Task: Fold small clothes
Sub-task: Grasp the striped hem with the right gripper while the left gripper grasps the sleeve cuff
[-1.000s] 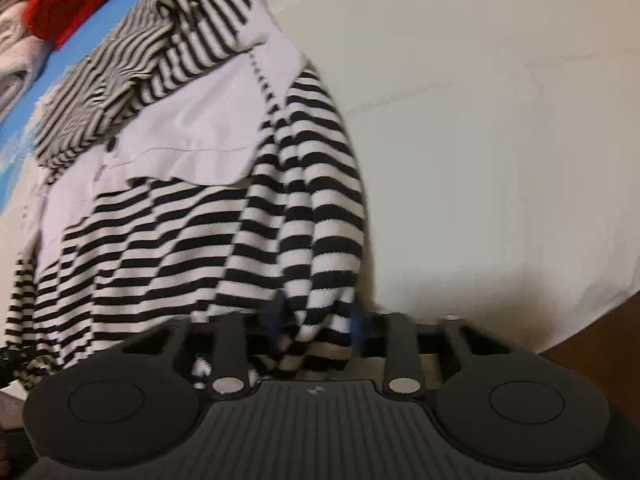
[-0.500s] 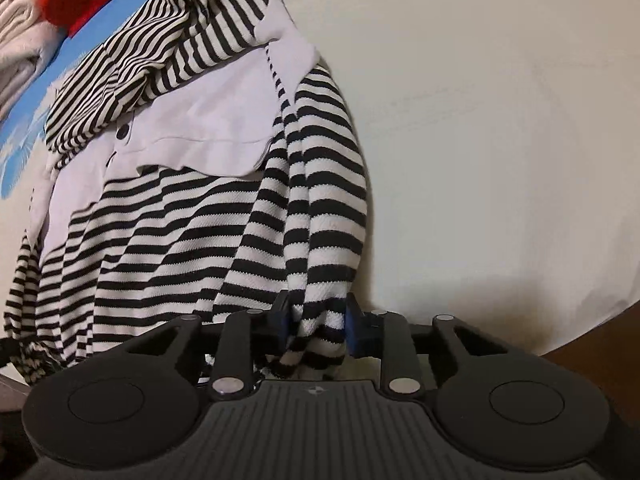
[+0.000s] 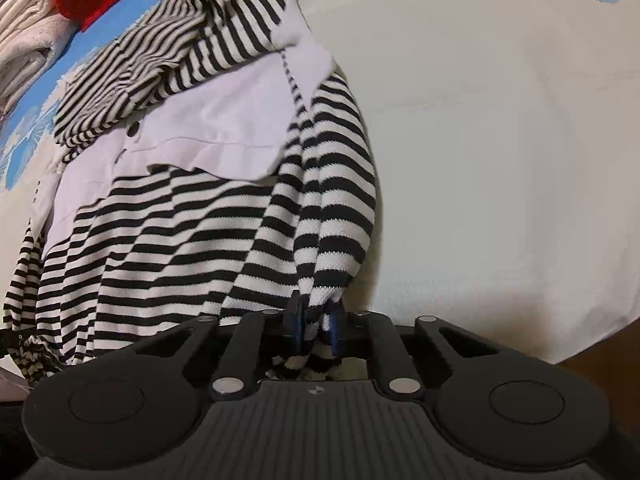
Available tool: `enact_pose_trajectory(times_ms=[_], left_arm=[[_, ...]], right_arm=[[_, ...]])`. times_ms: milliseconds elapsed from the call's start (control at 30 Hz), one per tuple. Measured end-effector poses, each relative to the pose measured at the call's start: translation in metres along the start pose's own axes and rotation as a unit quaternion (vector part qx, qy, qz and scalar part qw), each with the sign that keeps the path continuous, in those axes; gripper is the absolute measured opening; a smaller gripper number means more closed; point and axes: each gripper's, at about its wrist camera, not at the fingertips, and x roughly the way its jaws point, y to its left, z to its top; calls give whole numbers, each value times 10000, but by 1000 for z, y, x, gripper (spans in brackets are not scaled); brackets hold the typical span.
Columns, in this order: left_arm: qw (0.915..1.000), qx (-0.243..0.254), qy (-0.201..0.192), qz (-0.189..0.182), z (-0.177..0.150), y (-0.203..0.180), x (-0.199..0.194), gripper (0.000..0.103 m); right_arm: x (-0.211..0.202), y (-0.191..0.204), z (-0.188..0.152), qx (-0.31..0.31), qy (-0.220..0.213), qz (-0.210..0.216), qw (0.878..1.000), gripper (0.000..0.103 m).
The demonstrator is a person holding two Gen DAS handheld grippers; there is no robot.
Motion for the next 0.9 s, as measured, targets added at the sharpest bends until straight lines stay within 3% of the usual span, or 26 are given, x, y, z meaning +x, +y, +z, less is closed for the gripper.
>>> enact_pose_trajectory(times_ms=[300, 533, 700, 900], left_arm=[[9986, 280, -443, -89, -7, -9, -19, 12], [9875, 979, -1192, -335, -23, -14, -80, 9], [9804, 1125, -1436, -747, -44, -6, -127, 8], [9746, 1176, -1373, -1321, -88, 11, -175, 8]], right_arm=[[-23, 5, -1, -185, -601, 257, 9977, 7], [-57, 4, -5, -455, -1108, 342, 9922, 6], [-110, -7, -20, -450, -1527, 619, 9853, 6], [-182, -32, -73, -533, -1623, 920, 9810, 6]])
